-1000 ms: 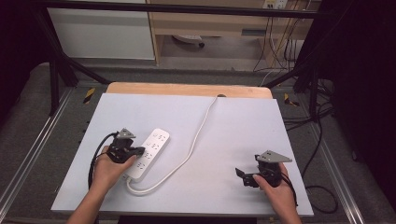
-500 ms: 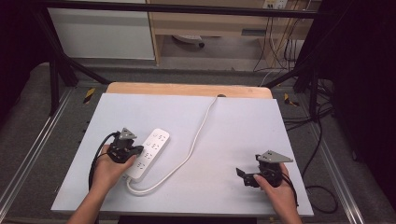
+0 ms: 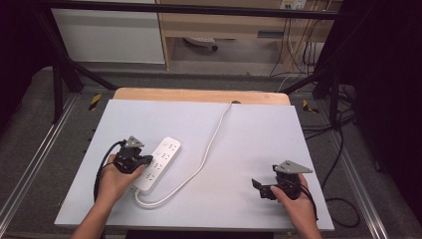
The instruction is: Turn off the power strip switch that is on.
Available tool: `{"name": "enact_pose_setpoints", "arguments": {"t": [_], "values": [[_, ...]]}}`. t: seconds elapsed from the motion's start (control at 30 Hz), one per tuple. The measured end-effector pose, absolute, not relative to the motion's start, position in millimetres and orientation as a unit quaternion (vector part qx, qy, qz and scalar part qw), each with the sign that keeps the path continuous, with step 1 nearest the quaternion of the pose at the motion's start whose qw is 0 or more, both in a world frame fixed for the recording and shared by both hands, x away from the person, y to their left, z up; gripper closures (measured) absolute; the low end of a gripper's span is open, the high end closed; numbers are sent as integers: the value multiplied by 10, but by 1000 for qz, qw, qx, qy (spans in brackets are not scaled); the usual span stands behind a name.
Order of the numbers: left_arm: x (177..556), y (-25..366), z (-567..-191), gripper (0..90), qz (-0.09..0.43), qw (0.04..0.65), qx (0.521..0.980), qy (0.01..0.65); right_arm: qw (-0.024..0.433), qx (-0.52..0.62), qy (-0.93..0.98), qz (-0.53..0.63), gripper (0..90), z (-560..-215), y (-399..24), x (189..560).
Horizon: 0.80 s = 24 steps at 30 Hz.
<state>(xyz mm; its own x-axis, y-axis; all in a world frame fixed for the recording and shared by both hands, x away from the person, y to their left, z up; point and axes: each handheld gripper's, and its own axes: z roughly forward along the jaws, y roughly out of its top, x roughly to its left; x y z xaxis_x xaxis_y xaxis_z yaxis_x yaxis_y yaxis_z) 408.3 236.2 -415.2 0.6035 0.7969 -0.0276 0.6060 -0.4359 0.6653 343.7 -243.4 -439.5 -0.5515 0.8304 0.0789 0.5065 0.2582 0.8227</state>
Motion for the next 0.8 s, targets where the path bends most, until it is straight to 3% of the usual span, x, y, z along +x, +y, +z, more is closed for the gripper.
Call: {"name": "enact_pose_setpoints", "arguments": {"t": [0.8], "values": [[4067, 2346, -4160, 900, 155, 322, 836, 417, 189, 434, 770, 427, 31, -4399, -2439, 3441]]}}
